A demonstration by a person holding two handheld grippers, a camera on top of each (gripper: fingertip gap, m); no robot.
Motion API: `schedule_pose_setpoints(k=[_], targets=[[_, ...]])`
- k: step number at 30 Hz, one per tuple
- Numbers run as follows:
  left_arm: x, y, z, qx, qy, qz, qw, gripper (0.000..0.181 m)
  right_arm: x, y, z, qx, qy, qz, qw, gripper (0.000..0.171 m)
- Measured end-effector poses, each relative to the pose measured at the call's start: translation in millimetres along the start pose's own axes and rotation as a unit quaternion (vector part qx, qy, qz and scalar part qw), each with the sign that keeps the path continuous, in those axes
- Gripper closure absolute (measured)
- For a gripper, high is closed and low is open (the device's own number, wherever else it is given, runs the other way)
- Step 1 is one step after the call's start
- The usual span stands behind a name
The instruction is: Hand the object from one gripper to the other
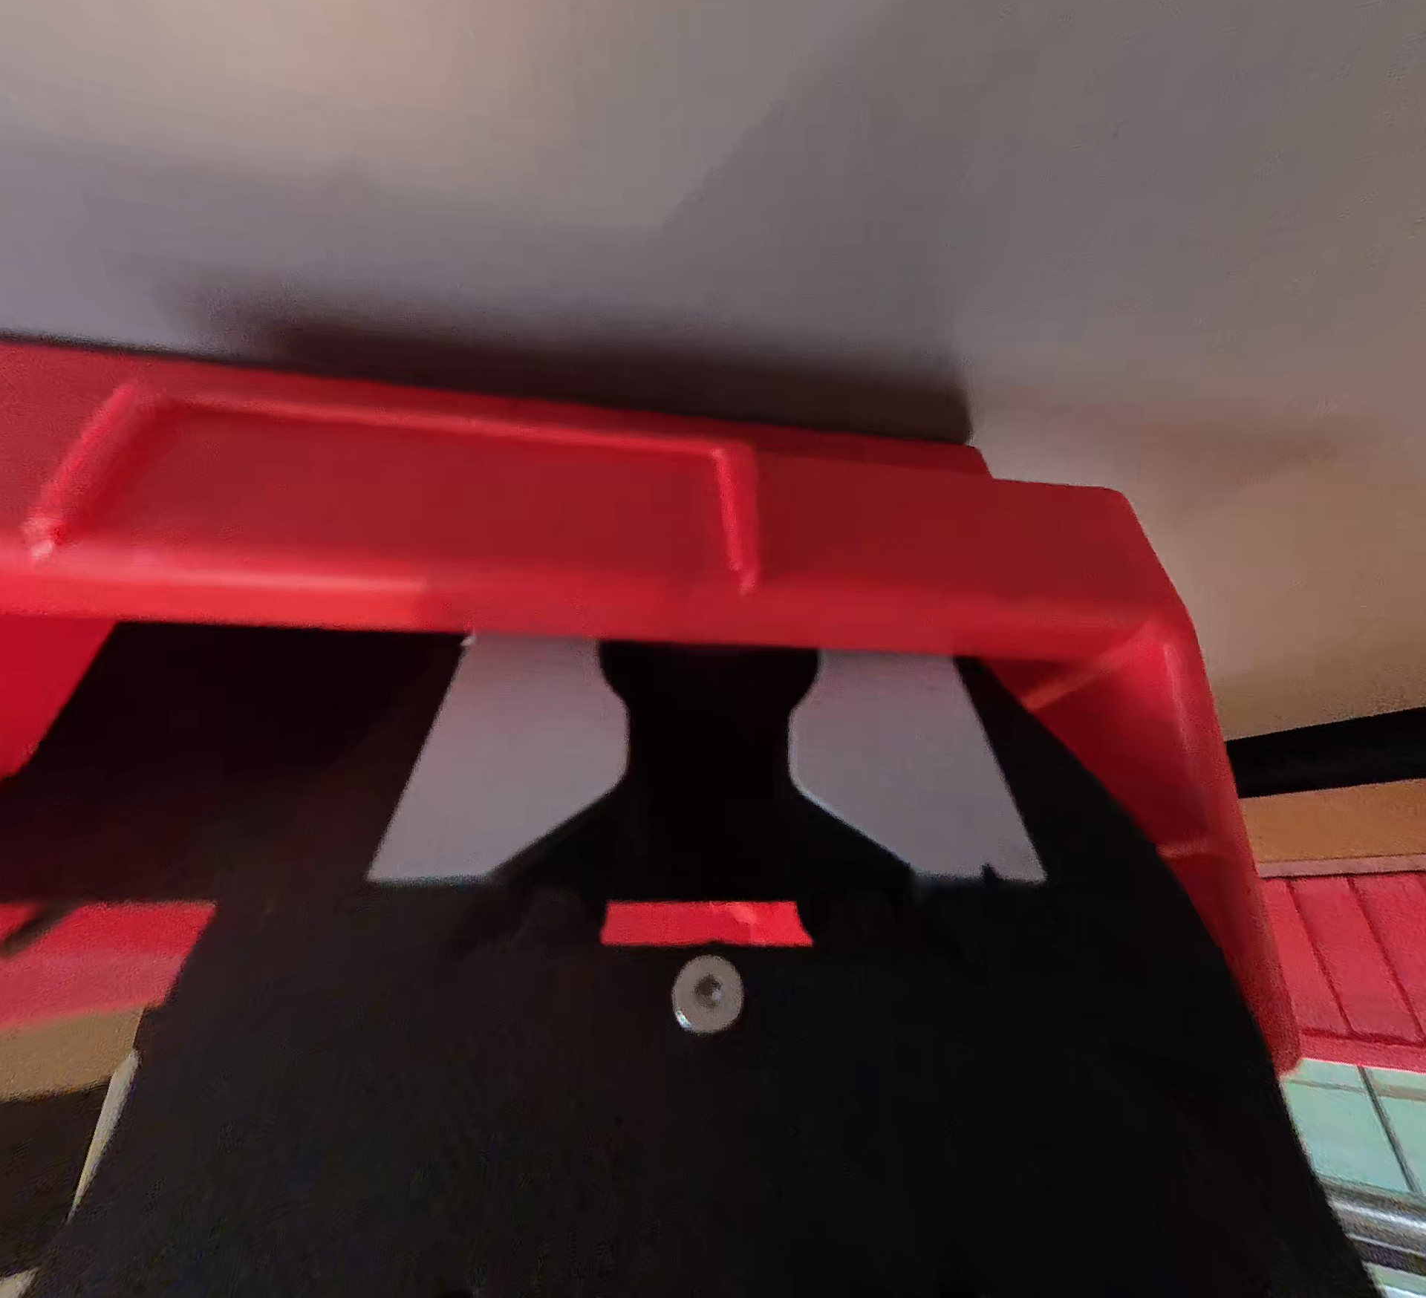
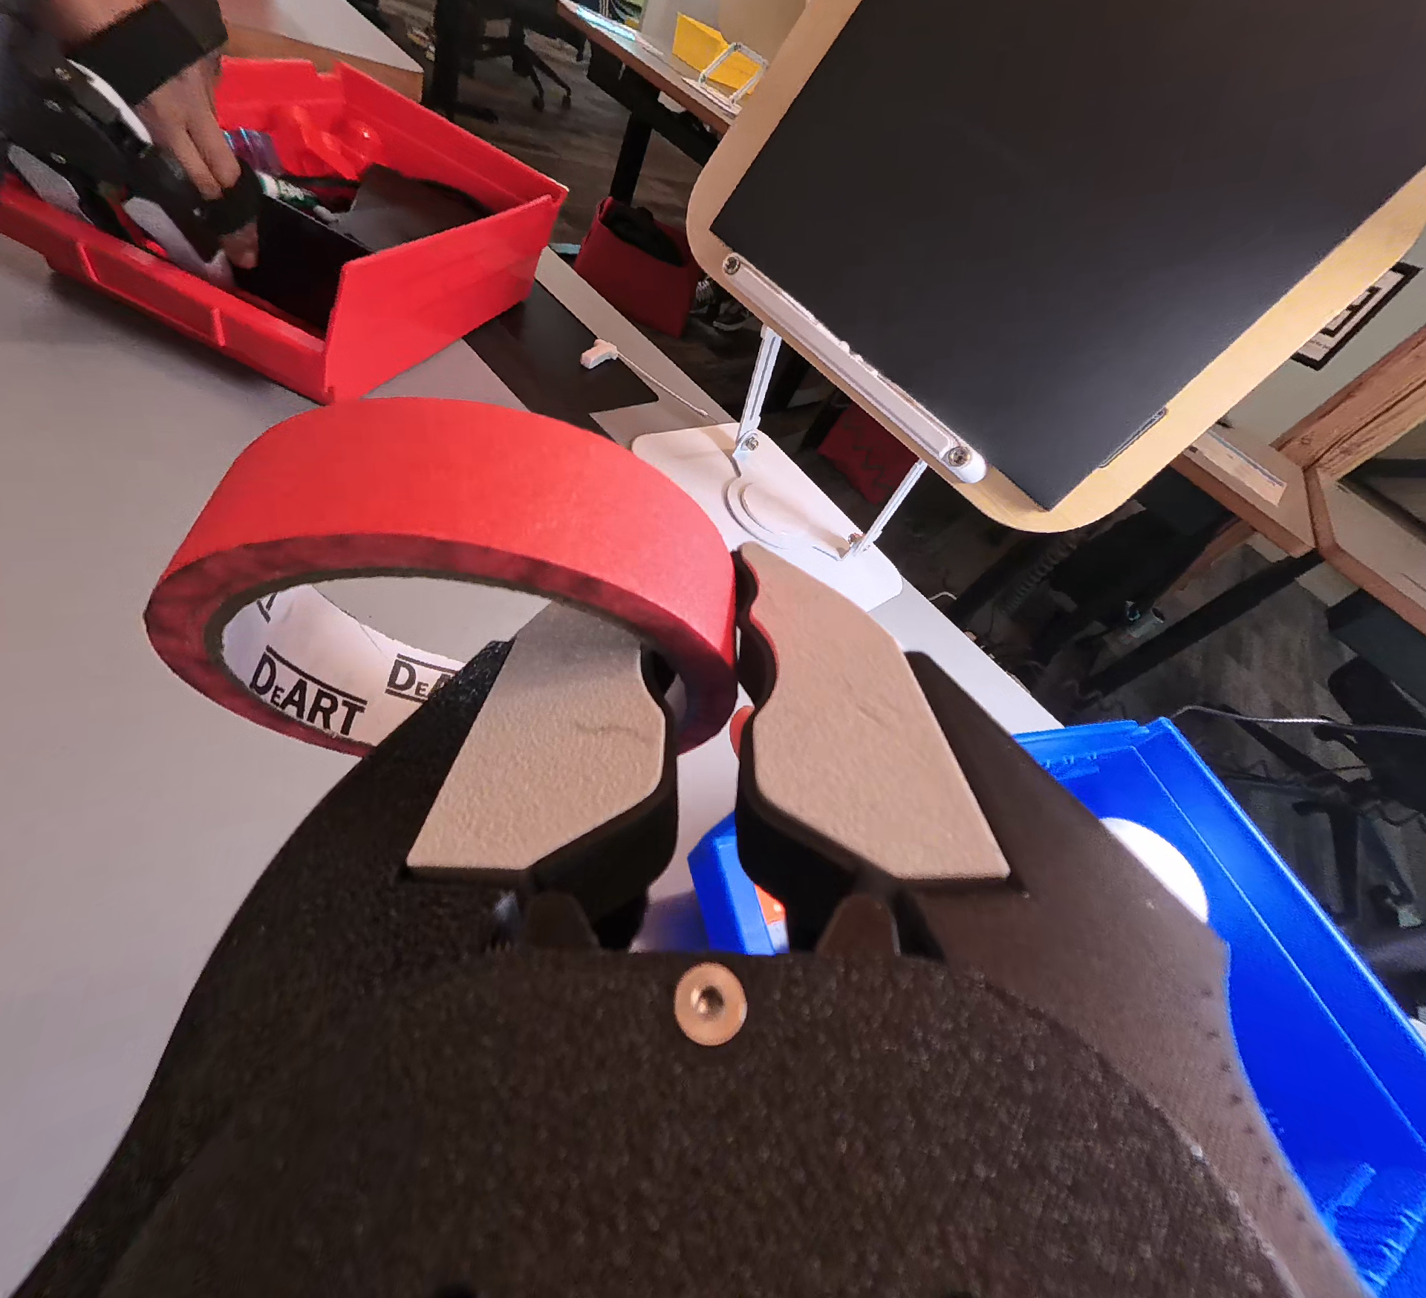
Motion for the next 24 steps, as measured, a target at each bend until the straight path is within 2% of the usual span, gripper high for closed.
schedule_pose_setpoints(k=[3, 6, 8, 9, 11, 14, 16, 17, 18, 20, 22, 24], targets=[[5.9, 5.2, 1.8, 0.003, -0.023, 0.022, 1.0, 0.15, -2.6, -3.4, 1.8, -0.005, 0.001, 0.008, 1.0, 0.161], [-0.6, 17.7, 25.5, 0.012, -0.064, 0.11, 0.992, 0.151, -4.5, -8.3, 2.9, -0.003, -0.006, -0.005, 1.0, 0.161], [-13.1, 28.9, 49.3, 0.029, -0.105, 0.189, 0.976, 0.151, -5.5, -10.3, 2.8, -0.001, -0.009, -0.013, 1.0, 0.161], [-20.1, 35.1, 61.8, 0.033, -0.133, 0.243, 0.96, 0.151, -5.4, -10.7, 3.0, -0.001, -0.01, -0.014, 1.0, 0.161], [-42.6, 49.0, 80.0, 0.038, -0.179, 0.372, 0.91, 0.152, -3.2, -10.6, 4.0, -0.002, -0.011, -0.012, 1.0, 0.161], [-84.5, 46.5, 72.7, -0.002, -0.166, 0.518, 0.839, 0.151, 3.5, -8.9, 7.6, -0.001, -0.018, -0.011, 1.0, 0.161], [-102.1, 33.4, 55.0, -0.025, -0.12, 0.566, 0.815, 0.15, 9.4, -7.4, 11.9, -0.003, -0.025, -0.005, 1.0, 0.161], [-106.2, 28.1, 49.0, -0.032, -0.101, 0.579, 0.808, 0.142, 12.5, -6.8, 14.4, -0.004, -0.028, -0.003, 1.0, 0.161], [-109.9, 26.1, 47.0, -0.025, -0.081, 0.588, 0.804, 0.135, 15.4, -6.3, 16.7, -0.004, -0.031, -0.001, 1.0, 0.161], [-114.4, 35.9, 58.6, 0.019, -0.074, 0.607, 0.791, 0.132, 19.9, -5.4, 20.0, 0.0, -0.038, -0.003, 0.999, 0.161], [-107.3, 60.5, 87.2, 0.07, -0.132, 0.643, 0.751, 0.13, 21.4, -4.2, 19.6, 0.006, -0.039, -0.01, 0.999, 0.161], [-79.9, 93.7, 130.0, 0.114, -0.25, 0.667, 0.692, 0.132, 19.1, -2.3, 15.6, 0.009, -0.024, -0.021, 0.999, 0.162]])
Point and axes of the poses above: each gripper's, where its closed fingertips meet, z back along the fingers, x out of its top, y = z × x across the jaws, the point moved 3 cm from there along z, back along the fingers, and after that the axes turned 4 degrees about y, right-handed, at the moved point
